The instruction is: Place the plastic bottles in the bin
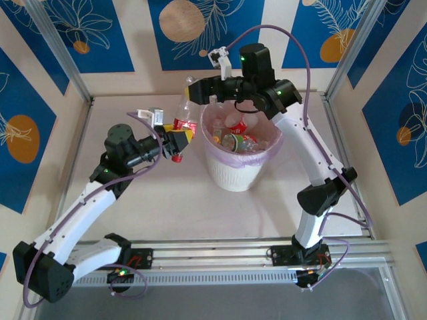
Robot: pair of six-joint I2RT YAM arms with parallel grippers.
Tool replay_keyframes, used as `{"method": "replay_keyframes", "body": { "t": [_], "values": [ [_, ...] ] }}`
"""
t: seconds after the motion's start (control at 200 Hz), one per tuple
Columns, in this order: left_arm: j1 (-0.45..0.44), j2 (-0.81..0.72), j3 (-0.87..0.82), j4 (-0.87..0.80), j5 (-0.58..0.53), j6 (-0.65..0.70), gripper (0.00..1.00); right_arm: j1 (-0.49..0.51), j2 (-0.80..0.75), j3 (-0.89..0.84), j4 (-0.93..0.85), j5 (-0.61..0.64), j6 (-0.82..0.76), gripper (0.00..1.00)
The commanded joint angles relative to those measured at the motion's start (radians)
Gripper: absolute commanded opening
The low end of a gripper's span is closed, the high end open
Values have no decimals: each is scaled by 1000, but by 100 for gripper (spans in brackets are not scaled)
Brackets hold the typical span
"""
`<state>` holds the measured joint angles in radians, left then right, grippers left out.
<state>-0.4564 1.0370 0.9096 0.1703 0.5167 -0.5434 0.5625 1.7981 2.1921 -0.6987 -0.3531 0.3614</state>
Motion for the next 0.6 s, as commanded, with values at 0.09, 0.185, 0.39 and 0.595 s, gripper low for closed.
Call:
{"method": "replay_keyframes", "body": {
  "t": [0.09,0.185,0.39,0.595],
  "values": [
    [-19,20,30,74,36,-16,45,-3,6,30,-13,-57,19,71],
    [-21,29,35,74,49,-20,46,-4,-5,13,9,-61,14,58],
    [-21,22,22,111,57,-36,69,-7,-14,4,21,-57,9,48],
    [-21,-23,2,129,81,-54,100,-12,-43,-30,80,-46,5,44]
  ]
}}
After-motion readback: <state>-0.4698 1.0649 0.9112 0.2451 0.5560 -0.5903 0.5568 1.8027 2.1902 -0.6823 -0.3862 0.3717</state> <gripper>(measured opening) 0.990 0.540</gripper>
